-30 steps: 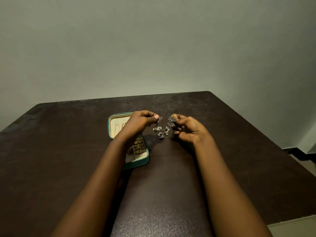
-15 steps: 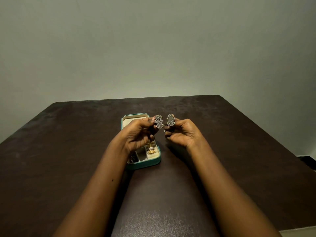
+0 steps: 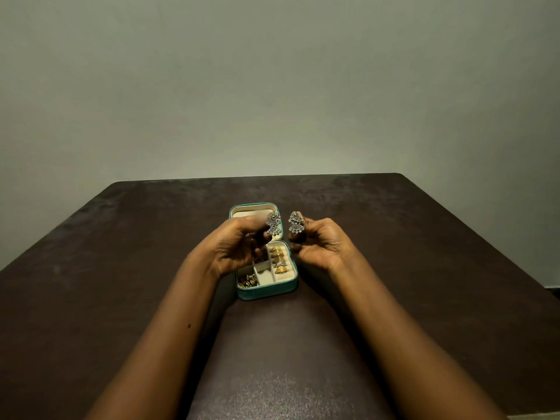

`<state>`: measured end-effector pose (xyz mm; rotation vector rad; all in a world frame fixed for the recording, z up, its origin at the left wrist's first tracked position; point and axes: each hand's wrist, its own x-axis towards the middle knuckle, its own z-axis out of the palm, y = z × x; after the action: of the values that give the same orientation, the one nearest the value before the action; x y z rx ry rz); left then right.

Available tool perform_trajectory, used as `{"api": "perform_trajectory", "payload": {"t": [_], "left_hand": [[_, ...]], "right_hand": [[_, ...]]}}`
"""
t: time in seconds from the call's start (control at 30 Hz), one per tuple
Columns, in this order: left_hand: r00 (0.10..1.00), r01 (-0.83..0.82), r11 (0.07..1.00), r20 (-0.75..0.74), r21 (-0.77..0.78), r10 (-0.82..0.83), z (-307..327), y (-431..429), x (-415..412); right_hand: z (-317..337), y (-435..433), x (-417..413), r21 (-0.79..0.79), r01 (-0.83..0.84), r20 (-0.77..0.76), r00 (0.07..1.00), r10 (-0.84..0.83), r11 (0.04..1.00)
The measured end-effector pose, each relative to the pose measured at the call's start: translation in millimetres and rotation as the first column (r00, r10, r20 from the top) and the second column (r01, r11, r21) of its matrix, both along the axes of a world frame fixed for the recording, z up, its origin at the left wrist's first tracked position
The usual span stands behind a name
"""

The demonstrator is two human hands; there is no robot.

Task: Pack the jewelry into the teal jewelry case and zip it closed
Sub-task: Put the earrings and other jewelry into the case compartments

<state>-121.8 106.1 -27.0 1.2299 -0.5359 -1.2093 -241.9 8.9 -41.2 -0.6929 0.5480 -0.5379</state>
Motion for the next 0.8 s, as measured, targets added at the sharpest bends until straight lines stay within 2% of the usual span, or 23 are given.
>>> {"api": "perform_trajectory", "payload": {"t": [0.17, 0.4, 0.53, 0.67, 0.8], "left_hand": [[0.997, 0.051, 0.999, 0.058, -0.008, -0.051, -1.0, 6.7, 3.1], [0.993, 0.044, 0.999, 0.108, 0.010, -0.045, -4.7, 13.9, 11.2], [0.987, 0.049, 0.999, 0.156, 0.016, -0.051, -6.2, 18.0, 13.5], [0.973, 0.048, 0.998, 0.225, 0.037, -0.055, -7.8, 23.2, 21.2], [0.971, 0.059, 0.997, 0.231, 0.053, -0.069, -8.1, 27.4, 24.4]], "right_hand": [[-4.0, 1.9, 6.8, -0.017, -0.001, -0.024, 1.000, 0.001, 1.000], [-11.0, 2.3, 13.4, -0.093, 0.012, -0.097, 0.995, -0.021, 0.996], [-6.7, 8.3, 12.2, -0.230, -0.070, -0.118, 0.992, 0.043, 0.971], [-4.7, 13.5, 11.0, -0.408, -0.128, -0.194, 0.980, 0.051, 0.904], [-4.3, 17.0, 13.7, -0.446, -0.114, -0.227, 0.974, 0.011, 0.887]]}}
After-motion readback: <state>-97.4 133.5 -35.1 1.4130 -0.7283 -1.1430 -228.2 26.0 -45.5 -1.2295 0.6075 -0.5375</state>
